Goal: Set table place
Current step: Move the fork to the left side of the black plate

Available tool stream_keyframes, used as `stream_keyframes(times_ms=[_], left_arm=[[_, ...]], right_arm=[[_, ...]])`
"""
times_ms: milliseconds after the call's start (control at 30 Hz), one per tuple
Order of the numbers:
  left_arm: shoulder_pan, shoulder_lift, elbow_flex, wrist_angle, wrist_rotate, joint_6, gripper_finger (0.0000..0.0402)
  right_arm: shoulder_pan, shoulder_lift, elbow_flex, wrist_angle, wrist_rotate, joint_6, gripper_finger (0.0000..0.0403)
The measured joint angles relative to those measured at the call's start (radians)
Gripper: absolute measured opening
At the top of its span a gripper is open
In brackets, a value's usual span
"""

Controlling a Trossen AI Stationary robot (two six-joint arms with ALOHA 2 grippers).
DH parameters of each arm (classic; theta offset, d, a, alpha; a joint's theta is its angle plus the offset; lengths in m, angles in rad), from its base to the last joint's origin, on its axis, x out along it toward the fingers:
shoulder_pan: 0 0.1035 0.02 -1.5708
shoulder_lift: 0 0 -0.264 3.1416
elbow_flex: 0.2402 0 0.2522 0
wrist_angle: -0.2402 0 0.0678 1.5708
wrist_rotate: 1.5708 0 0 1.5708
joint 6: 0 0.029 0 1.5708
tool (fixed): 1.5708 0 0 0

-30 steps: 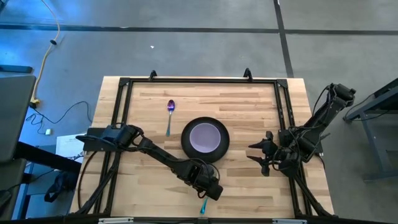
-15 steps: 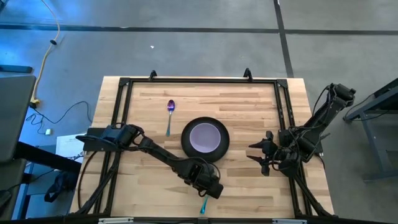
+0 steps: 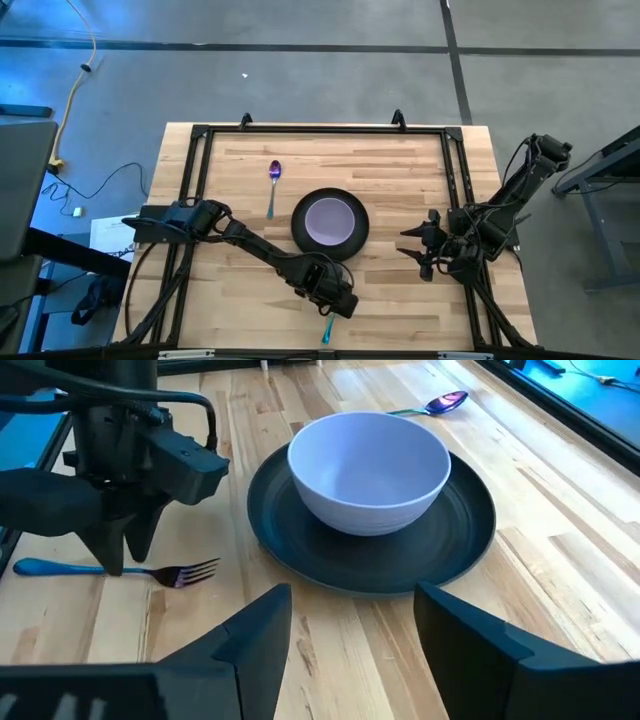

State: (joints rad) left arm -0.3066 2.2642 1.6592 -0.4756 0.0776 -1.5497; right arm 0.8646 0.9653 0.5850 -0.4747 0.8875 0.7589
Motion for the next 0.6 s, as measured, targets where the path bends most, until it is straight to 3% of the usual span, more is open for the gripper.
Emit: stream_keyframes(times_ms=[267, 600], left_arm=[[0.006, 0.003, 0.026, -0.029, -0.007, 0.05, 0.0094], [0.019, 0.046, 0.122, -0.154, 0.017, 0.114, 0.0126]], right_arm=[[0.0, 0.0, 0.0, 0.0, 0.0, 0.0, 0.0204], [0.0, 0.0, 0.0, 0.0, 0.0, 0.0, 0.0204]])
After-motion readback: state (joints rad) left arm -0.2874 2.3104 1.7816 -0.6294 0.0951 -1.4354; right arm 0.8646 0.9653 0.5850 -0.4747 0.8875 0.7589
